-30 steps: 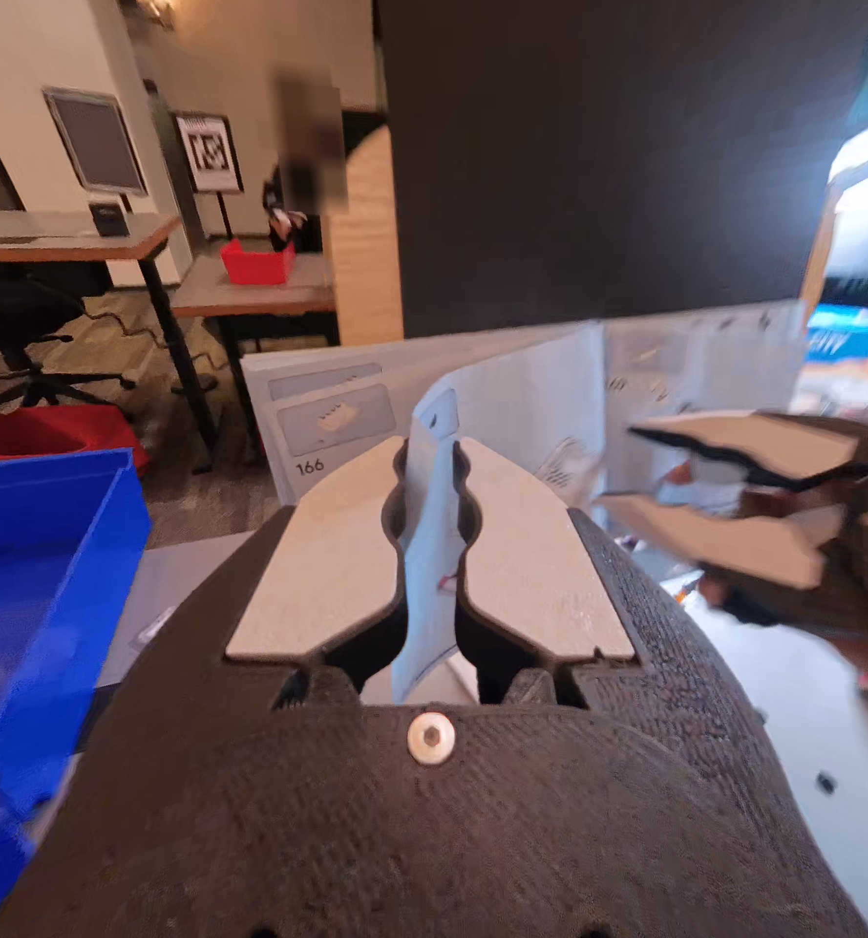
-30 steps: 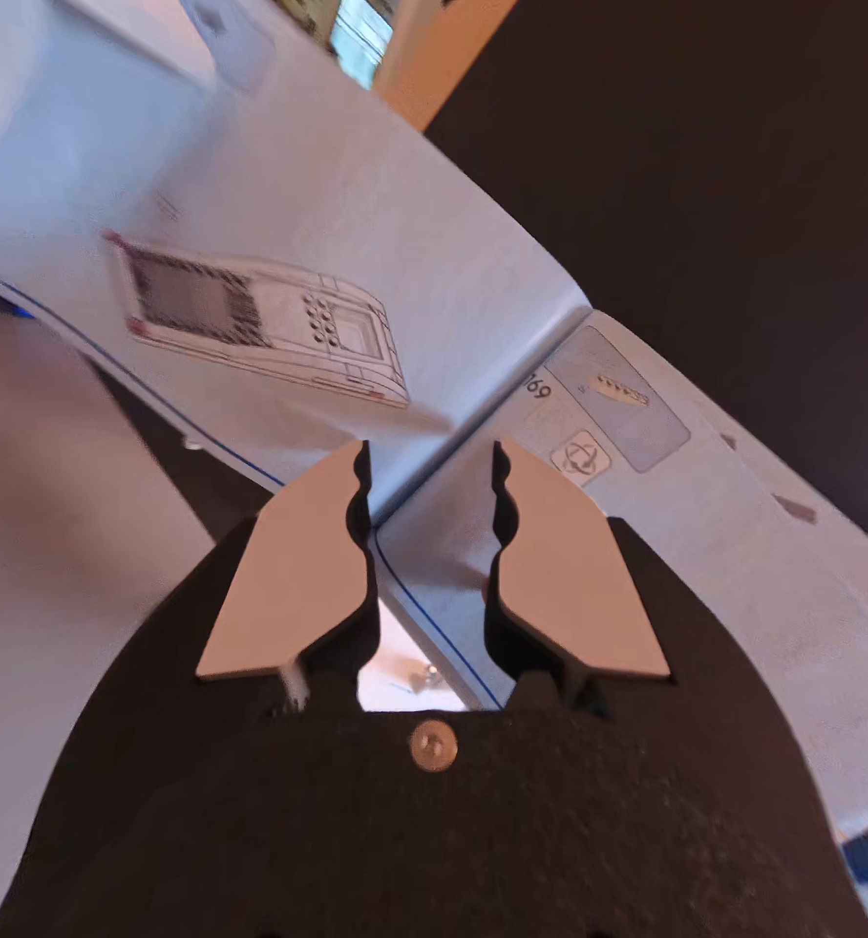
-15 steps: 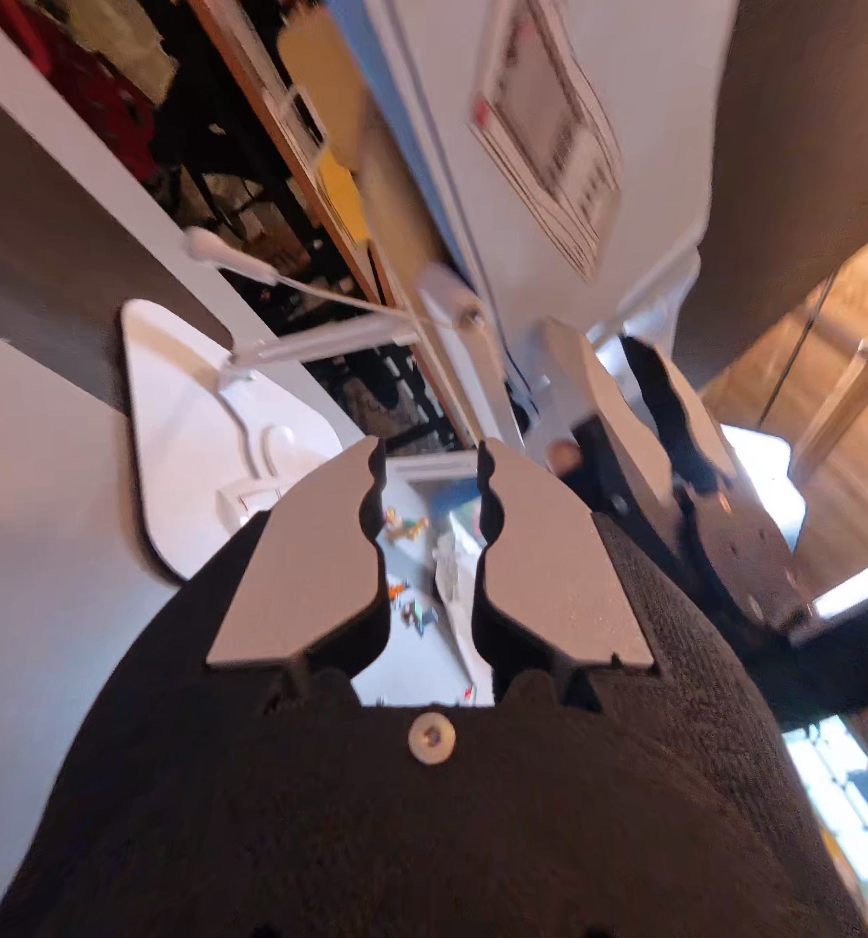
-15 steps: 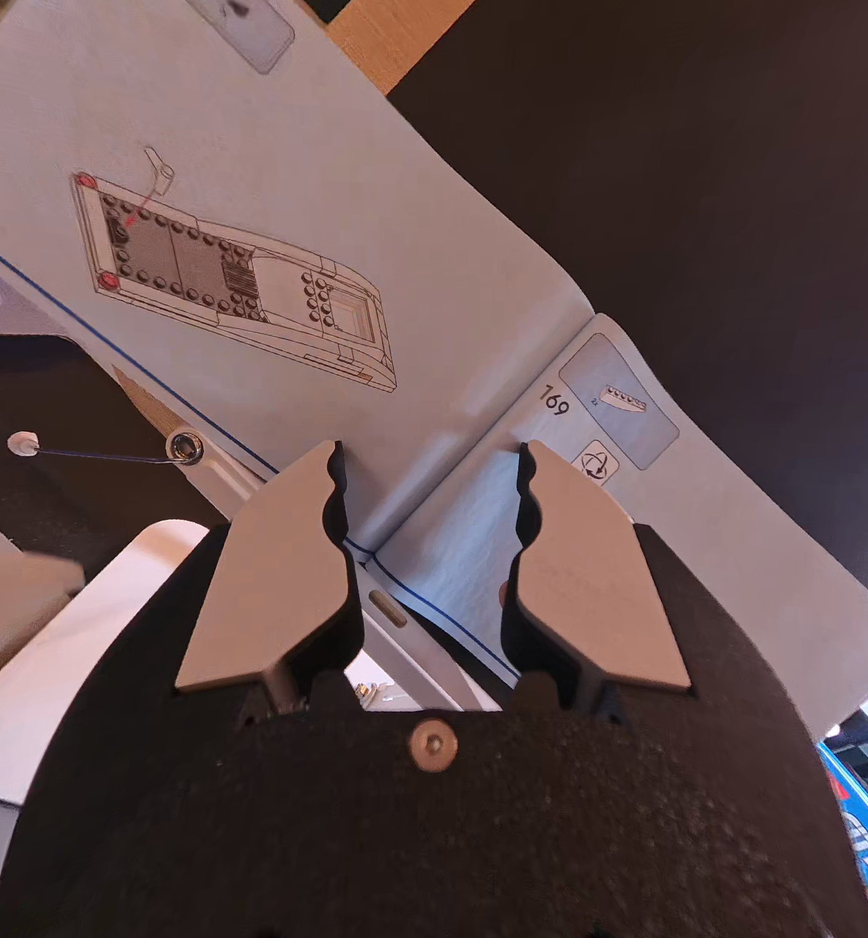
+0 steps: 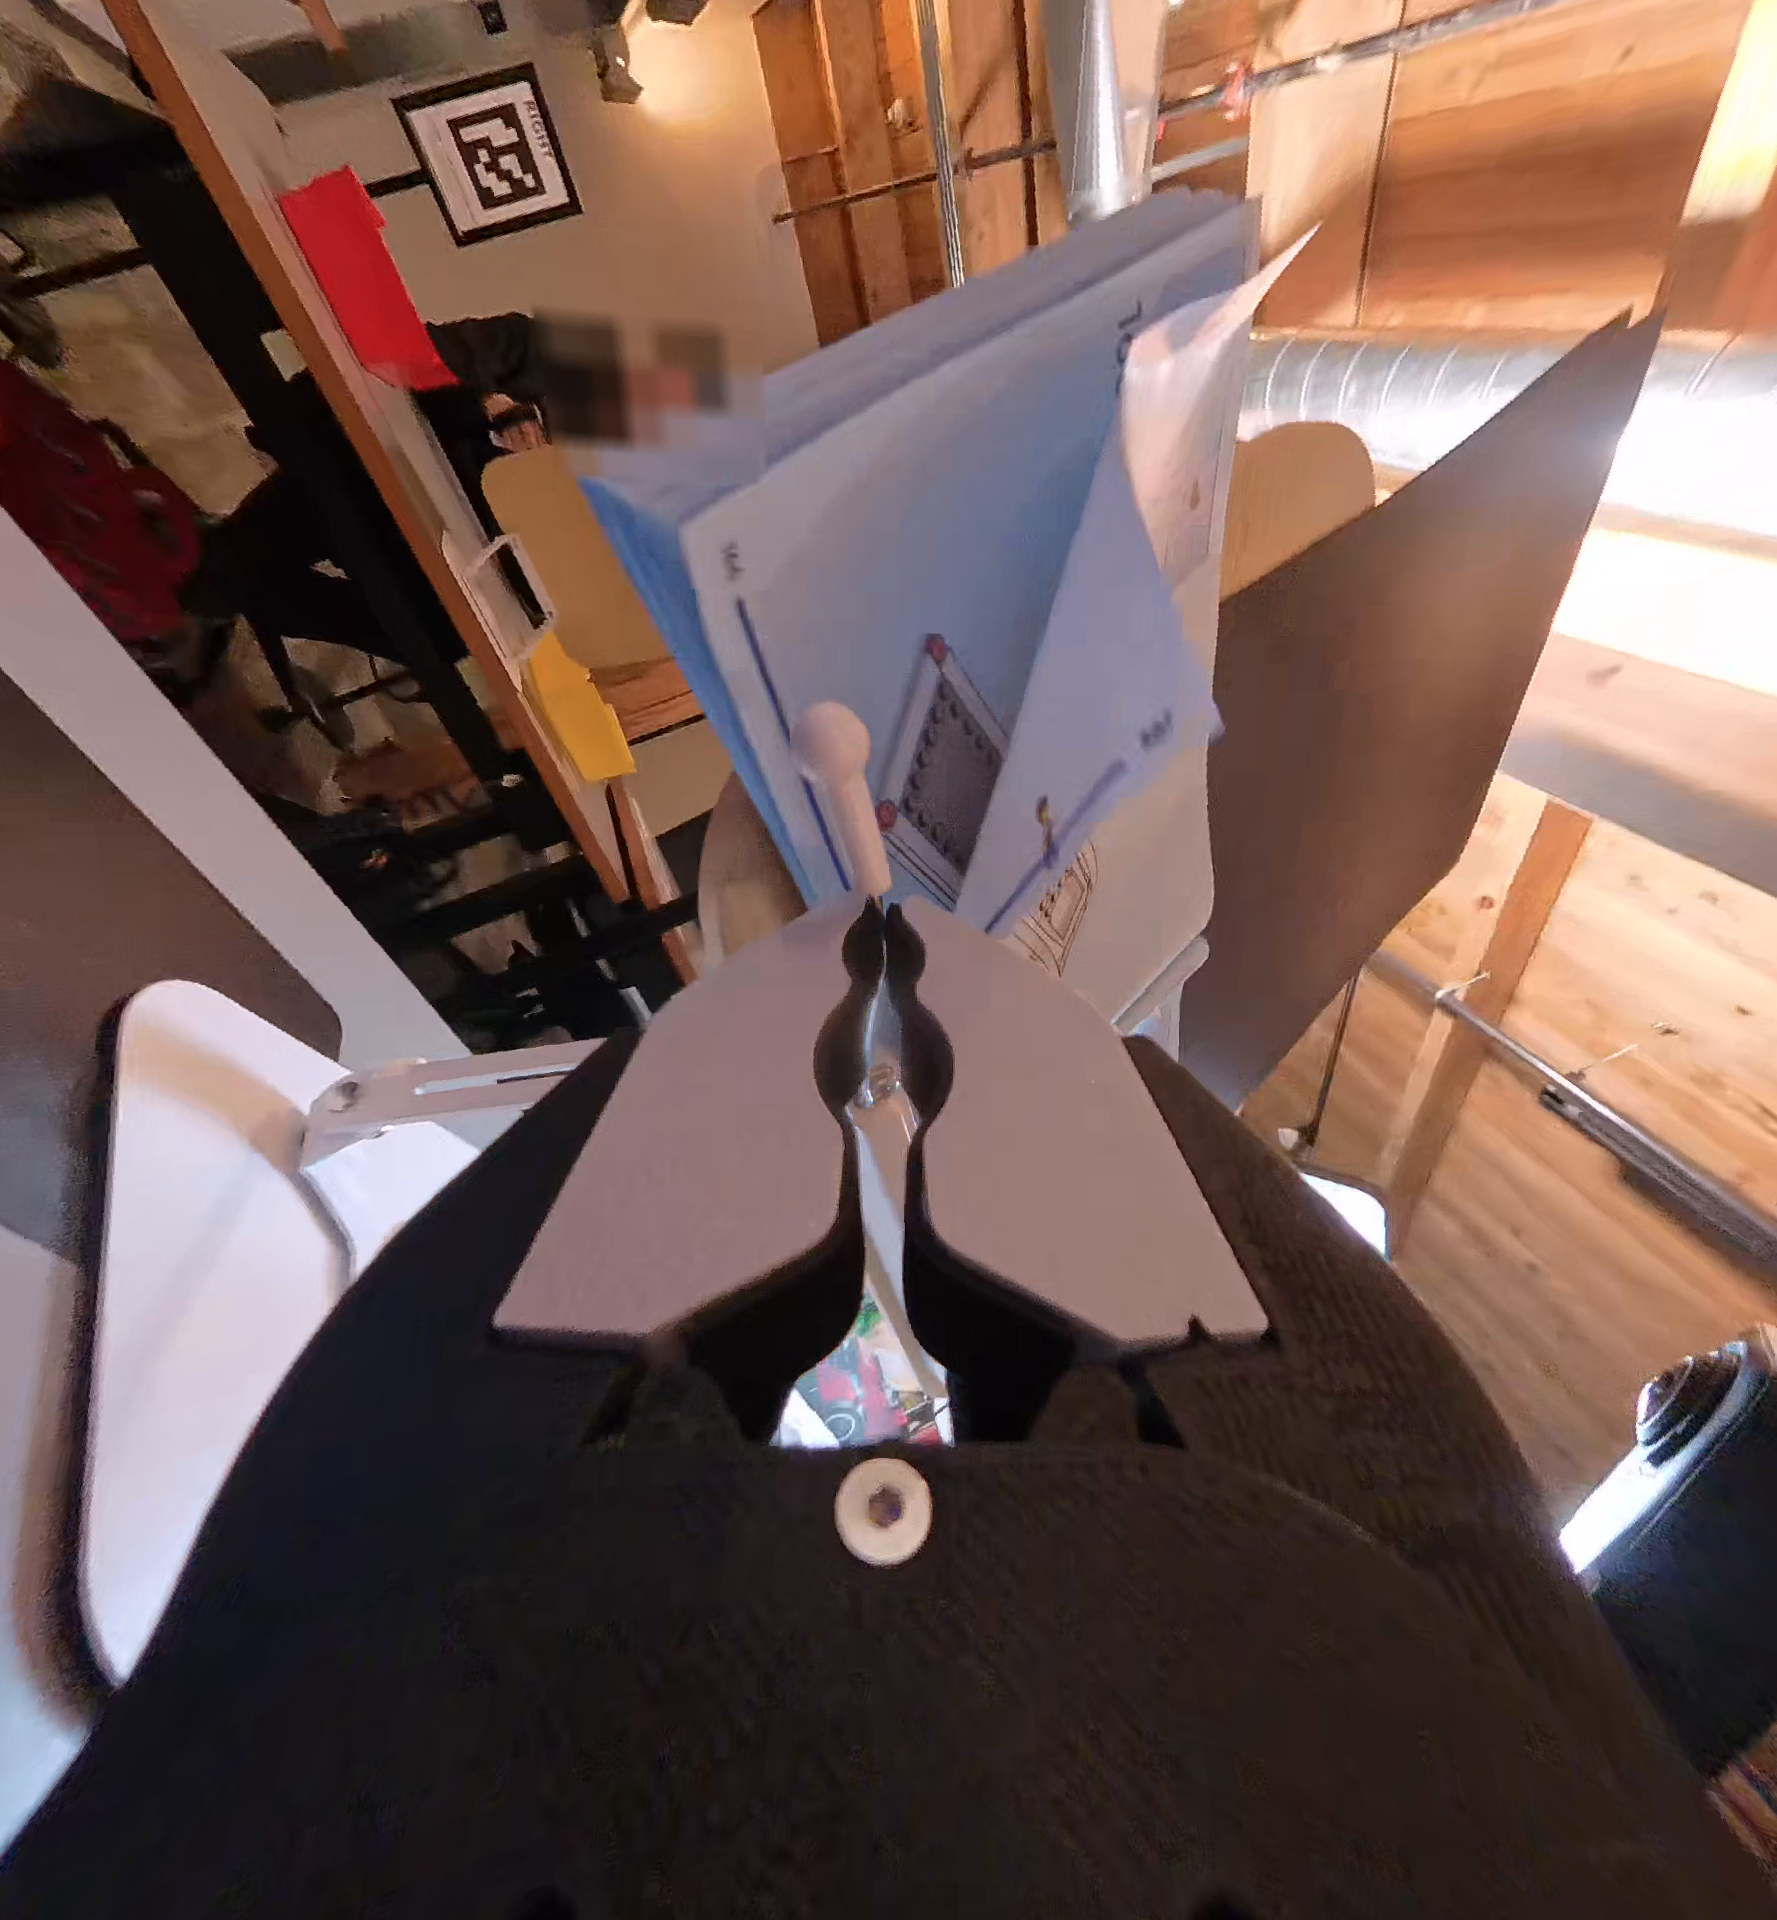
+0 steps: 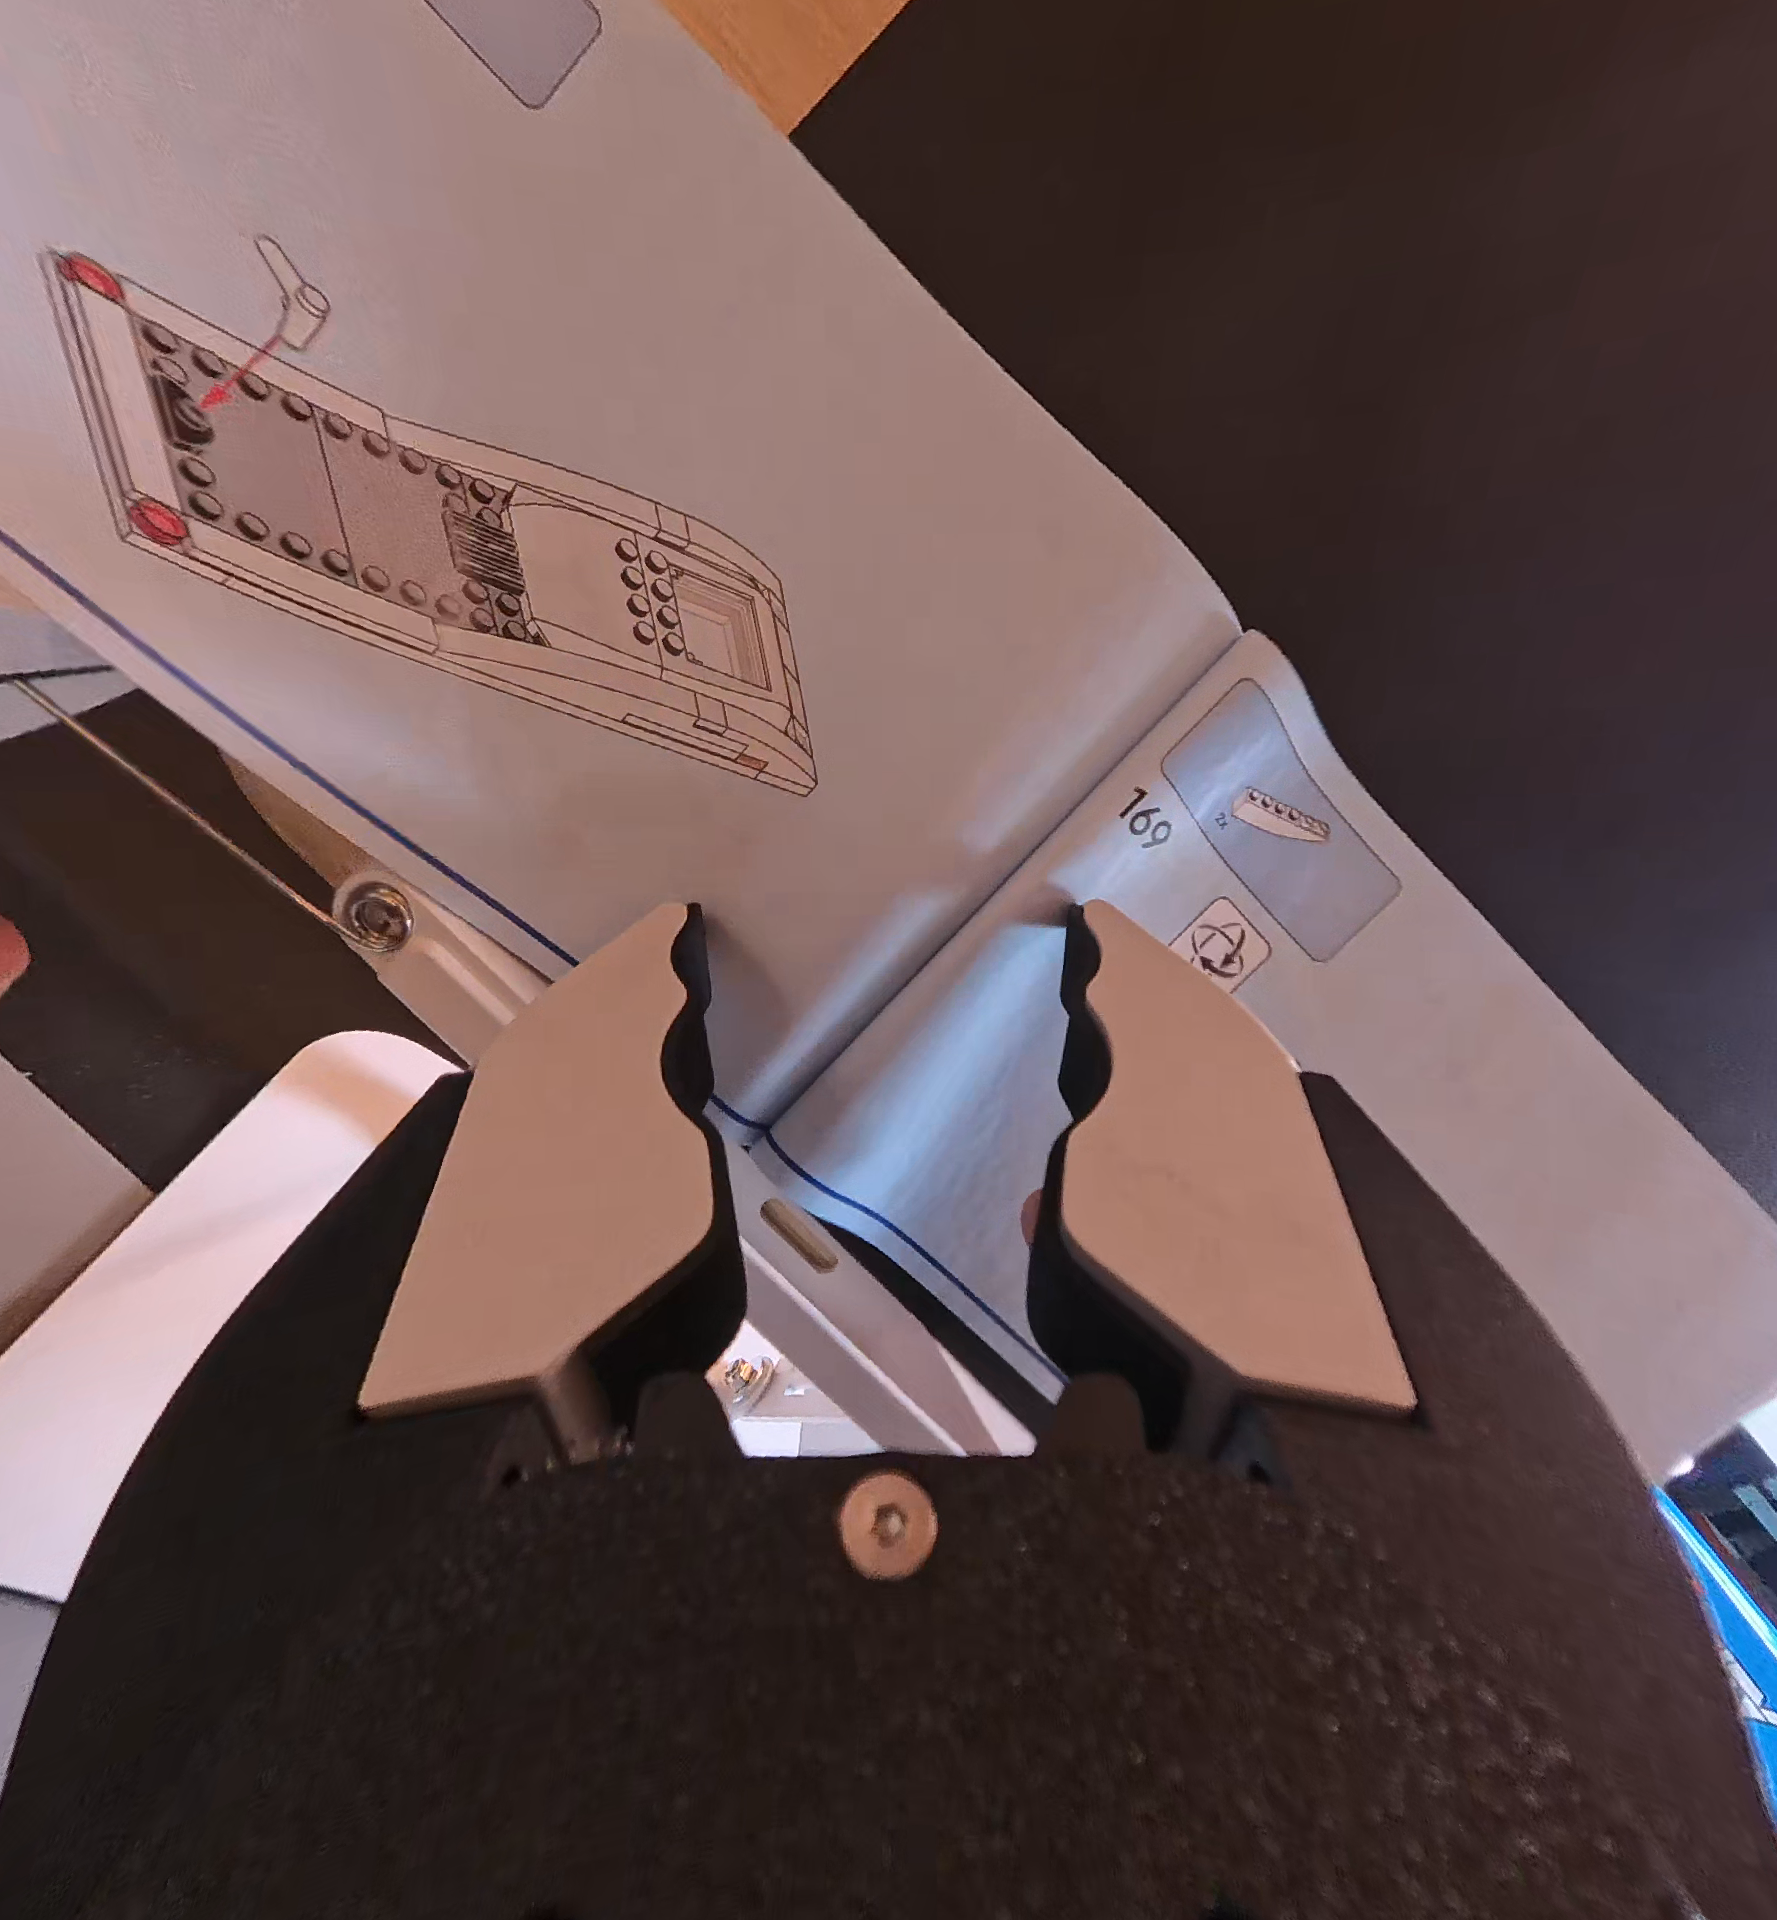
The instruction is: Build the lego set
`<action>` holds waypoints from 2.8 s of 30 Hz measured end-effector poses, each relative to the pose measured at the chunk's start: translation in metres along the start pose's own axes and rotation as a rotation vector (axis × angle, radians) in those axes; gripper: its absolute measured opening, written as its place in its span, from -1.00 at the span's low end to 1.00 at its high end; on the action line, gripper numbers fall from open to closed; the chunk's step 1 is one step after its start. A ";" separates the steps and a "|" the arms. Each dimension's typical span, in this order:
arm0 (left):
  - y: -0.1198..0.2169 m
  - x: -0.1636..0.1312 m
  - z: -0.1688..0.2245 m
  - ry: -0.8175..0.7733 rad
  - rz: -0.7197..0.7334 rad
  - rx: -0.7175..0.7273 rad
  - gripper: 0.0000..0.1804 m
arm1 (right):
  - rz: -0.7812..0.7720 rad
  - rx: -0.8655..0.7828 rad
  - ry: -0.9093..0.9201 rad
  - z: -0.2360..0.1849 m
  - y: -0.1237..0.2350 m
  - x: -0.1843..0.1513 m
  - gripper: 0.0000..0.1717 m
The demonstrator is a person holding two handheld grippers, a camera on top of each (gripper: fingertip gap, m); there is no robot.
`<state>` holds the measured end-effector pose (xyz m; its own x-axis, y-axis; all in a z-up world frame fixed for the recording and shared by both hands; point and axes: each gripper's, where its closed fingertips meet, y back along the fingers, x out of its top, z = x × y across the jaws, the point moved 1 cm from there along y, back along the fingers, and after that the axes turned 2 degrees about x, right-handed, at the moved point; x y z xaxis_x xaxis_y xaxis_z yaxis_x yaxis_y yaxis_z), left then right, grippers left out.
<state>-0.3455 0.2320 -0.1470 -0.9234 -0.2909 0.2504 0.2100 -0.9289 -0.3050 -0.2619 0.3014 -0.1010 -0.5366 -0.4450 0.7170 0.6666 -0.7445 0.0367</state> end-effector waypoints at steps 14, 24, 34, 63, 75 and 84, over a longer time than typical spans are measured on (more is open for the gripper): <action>0.007 -0.005 0.009 -0.161 0.001 -0.005 -1.00 | -0.017 0.008 -0.002 -0.001 -0.001 0.001 -0.24; -0.036 -0.076 0.046 -1.092 -0.628 -0.046 -0.94 | 0.054 0.087 -0.006 -0.002 0.003 0.000 -0.23; -0.028 -0.090 0.046 -1.377 -0.737 0.018 -0.86 | 0.138 0.181 0.056 0.002 0.027 -0.028 -0.17; -0.059 -0.151 0.040 -1.825 -0.875 0.143 -1.00 | -0.119 -0.188 0.678 0.093 0.062 -0.120 -0.89; -0.051 -0.154 0.041 -1.635 -0.821 0.019 -1.00 | -0.087 -0.016 0.504 0.094 0.070 -0.108 -0.52; -0.011 -0.046 0.092 -1.391 -0.288 0.049 -1.00 | 0.151 0.269 -0.248 0.051 0.196 -0.086 -0.41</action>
<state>-0.2754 0.2348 -0.0702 0.1228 -0.0513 0.9911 0.1091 -0.9919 -0.0648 -0.0583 0.2193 -0.1202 -0.3027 -0.3814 0.8734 0.8580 -0.5081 0.0755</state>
